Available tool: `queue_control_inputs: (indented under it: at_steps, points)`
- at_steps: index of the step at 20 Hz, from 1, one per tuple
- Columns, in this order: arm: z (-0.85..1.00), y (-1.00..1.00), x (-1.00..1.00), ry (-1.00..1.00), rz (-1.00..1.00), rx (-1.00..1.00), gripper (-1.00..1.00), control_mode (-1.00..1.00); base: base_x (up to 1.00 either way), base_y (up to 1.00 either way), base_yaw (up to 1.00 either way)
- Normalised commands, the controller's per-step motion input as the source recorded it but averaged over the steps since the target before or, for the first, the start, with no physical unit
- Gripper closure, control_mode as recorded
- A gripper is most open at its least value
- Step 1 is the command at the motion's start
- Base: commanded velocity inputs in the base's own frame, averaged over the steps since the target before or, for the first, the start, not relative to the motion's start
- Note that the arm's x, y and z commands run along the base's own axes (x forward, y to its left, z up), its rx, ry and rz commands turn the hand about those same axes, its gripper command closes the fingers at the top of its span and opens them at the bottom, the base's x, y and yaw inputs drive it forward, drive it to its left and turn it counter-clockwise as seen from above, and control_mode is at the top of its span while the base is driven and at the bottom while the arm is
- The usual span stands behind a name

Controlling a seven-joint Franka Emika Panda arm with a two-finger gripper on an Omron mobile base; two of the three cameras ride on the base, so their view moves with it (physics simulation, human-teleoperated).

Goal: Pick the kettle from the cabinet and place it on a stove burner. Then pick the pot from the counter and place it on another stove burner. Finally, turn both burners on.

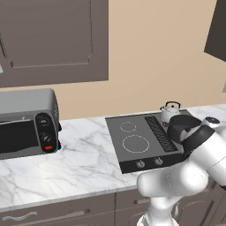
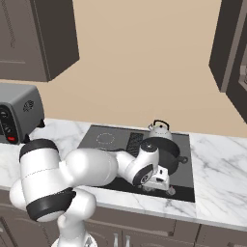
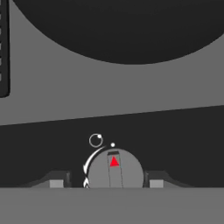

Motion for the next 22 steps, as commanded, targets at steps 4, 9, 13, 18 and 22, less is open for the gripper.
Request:
queue_control_inputs:
  at_steps: [4,9,13,18,22]
  points:
    - [-0.05,0.00,0.01,0.00,0.03,0.00,1.00,-1.00,0.00,0.00,0.00]
    - [-0.03,0.02,0.00,0.00,0.09,0.00,1.00,-1.00,0.00,0.00,0.00]
    - [-0.09,0.11,0.00,0.00,0.23,-0.02,1.00,-1.00,0.00,0.00,0.00]
    - [-0.14,0.04,0.00,0.00,0.25,-0.04,1.00,-1.00,0.00,0.00,0.00]
    - [-0.20,0.16,0.00,0.00,0.26,-0.06,1.00,-1.00,0.00,0.00,0.00]
